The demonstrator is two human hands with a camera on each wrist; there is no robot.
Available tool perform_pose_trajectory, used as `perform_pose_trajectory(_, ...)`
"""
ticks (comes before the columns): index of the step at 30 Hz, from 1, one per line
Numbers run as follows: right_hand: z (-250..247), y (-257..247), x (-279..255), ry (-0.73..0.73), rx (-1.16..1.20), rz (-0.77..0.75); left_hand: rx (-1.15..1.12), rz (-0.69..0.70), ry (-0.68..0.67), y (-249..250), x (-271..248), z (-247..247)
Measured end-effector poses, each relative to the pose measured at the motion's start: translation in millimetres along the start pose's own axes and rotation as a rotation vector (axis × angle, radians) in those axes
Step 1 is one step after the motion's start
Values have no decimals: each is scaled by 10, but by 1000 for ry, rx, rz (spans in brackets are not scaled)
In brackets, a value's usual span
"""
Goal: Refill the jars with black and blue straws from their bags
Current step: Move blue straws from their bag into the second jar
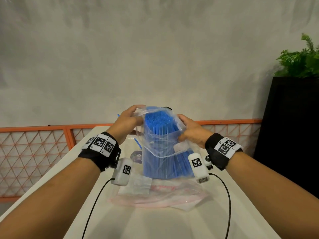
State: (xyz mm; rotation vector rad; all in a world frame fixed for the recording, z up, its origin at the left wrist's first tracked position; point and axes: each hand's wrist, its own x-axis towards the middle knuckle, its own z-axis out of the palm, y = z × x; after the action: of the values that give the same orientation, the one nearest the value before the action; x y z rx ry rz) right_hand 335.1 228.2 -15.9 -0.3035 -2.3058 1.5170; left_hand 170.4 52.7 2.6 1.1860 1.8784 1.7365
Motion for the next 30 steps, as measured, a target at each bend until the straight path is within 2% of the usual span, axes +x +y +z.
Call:
perform_pose_trajectory(3, 20, 75, 2, -41, 64, 15, -38, -49, -33, -27, 6, 22)
perform_pose_trajectory(7, 25, 120, 32, 63, 236, 72, -82, -85, 37, -65, 29, 111)
perform_pose_trajectory(12, 52, 180, 81, 175, 209, 127, -96, -89, 144, -82, 75, 222)
perform_pose_trajectory(15, 58, 217, 90, 154, 256, 115, -107, -95, 156, -97, 132, 258)
perform_pose_trajectory(19, 71, 241, 113, 119, 412, 119, -112, -121, 112, -137, 169, 309)
perform_pose_trajectory(26, 104, 231, 166, 7, 506, 121, -413, -153, -88, -150, 115, 439)
perform_pose_trajectory(28, 121, 193, 177, 13, 486, 113, -417, -130, -74, -138, 111, 487)
perform_pose_trajectory(30, 124, 155, 190, 65, 500, 120, -396, -97, 3, -130, 130, 518)
